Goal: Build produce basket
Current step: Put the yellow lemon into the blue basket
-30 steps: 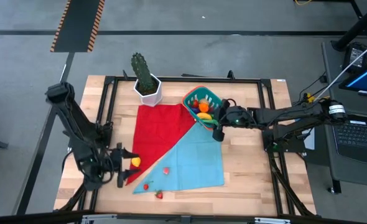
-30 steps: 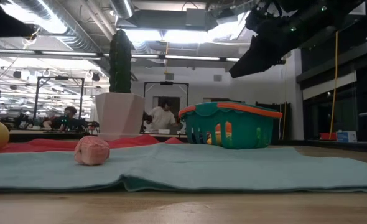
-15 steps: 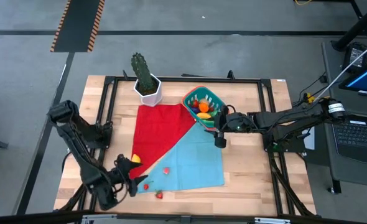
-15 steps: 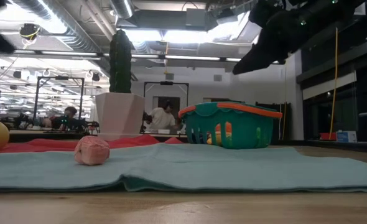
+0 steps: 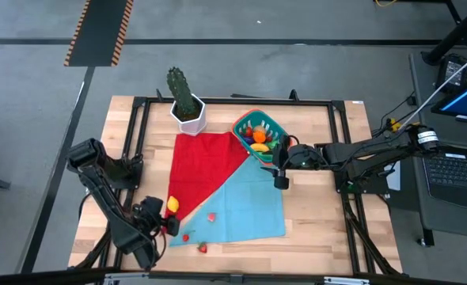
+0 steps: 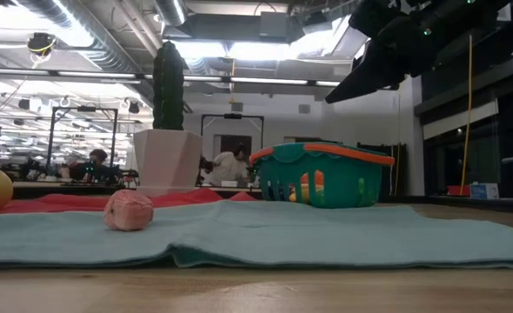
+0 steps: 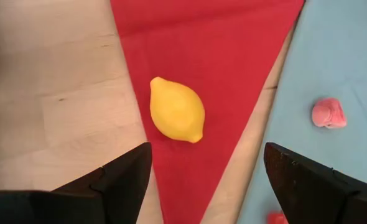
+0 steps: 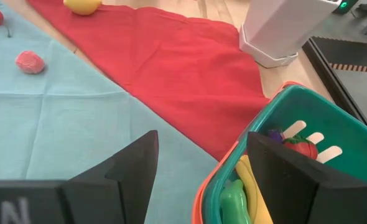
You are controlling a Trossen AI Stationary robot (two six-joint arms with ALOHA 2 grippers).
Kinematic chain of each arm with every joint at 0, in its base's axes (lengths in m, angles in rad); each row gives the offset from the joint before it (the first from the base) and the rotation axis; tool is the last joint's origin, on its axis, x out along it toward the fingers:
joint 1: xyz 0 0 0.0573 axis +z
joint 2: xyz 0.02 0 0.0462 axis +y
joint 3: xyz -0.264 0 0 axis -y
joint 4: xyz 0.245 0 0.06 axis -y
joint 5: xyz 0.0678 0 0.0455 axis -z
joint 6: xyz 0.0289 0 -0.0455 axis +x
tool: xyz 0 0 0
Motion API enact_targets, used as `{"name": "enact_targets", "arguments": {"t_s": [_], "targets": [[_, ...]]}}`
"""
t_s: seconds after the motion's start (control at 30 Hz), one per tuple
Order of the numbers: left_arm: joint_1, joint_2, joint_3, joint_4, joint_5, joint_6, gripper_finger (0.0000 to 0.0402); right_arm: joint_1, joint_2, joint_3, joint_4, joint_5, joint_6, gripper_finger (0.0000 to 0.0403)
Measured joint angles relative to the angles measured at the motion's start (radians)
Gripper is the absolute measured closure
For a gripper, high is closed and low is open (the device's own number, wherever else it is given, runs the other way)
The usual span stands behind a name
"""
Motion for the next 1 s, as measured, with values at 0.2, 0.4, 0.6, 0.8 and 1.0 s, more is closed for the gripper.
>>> {"name": "enact_targets", "arguments": {"t_s": [0.2,0.4,0.6,0.8,1.0], "targets": [[0.02,0.0,0.0,-0.011,0.0,0.033,0.0104,0.0,0.0,0.0,-0.002,0.0,0.001,0.0157],[0.05,0.0,0.0,0.022,-0.001,0.136,0.0104,0.0,0.0,0.0,-0.004,0.0,0.002,0.0157],[0.08,0.0,0.0,0.048,-0.001,0.207,0.0104,0.0,0.0,0.0,-0.011,0.0,0.003,0.0157],[0.106,0.0,-0.002,0.047,0.028,0.208,0.0104,0.0,0.0,0.0,-0.016,0.0,0.029,0.0157],[0.137,0.0,-0.031,0.052,0.108,0.145,0.0104,-0.001,0.0,0.0,-0.028,0.0,0.031,0.0157]]}}
